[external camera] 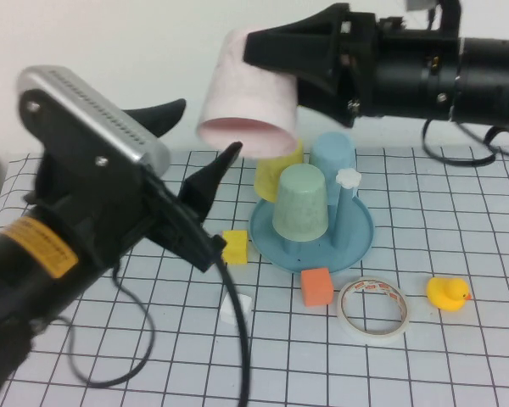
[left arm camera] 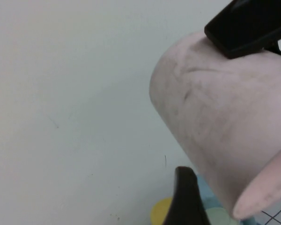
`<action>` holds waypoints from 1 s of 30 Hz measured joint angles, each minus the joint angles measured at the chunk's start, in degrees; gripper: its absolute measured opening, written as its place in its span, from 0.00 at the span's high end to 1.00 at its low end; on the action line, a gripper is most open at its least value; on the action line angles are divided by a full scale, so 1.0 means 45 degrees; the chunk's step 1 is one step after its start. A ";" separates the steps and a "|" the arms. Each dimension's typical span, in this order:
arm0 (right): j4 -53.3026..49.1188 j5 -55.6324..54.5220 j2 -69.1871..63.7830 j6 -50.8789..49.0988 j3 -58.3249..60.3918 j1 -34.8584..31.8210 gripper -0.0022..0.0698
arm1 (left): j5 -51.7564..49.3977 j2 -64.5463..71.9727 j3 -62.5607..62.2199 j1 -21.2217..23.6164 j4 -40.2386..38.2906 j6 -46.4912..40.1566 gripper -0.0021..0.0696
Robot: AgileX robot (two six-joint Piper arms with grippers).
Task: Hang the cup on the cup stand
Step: Adjust the cup with two arms, then place the cup on the cup holder
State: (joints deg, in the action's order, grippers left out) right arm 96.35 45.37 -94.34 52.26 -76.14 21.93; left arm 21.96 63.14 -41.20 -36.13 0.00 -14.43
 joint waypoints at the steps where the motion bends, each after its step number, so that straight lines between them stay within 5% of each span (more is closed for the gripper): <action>1: 0.0000 0.0000 0.0054 0.0398 0.0000 -0.0142 0.16 | -0.0289 -0.0301 0.0000 0.0000 0.0000 0.0000 0.35; 8: -0.0037 0.0000 0.0528 0.3260 -0.0020 -0.1021 0.16 | -0.3543 -0.2818 0.0000 0.0000 0.0000 0.0113 0.42; 13: -0.1952 0.0000 0.0875 0.4917 -0.0020 -0.1383 0.16 | -0.7178 -0.4540 0.0000 0.0464 0.0127 0.0113 0.80; 16: -0.3733 -0.0352 0.0905 0.5302 -0.0020 -0.1467 0.16 | -0.9561 -0.5386 0.0000 0.1164 0.0534 0.0373 0.92; 23: -0.6113 -0.2423 0.0905 0.6184 0.0007 -0.1467 0.16 | -1.2294 -0.7172 0.1167 0.2759 0.3051 0.3087 0.97; 30: -0.4522 -0.5247 0.0905 0.8762 0.1285 -0.1467 0.16 | -1.3554 -0.9042 0.2405 0.3551 0.5570 0.7112 0.97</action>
State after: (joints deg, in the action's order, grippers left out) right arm 76.00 21.76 -90.27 91.69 -70.35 15.33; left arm -39.04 22.46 -30.38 -20.15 25.06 17.57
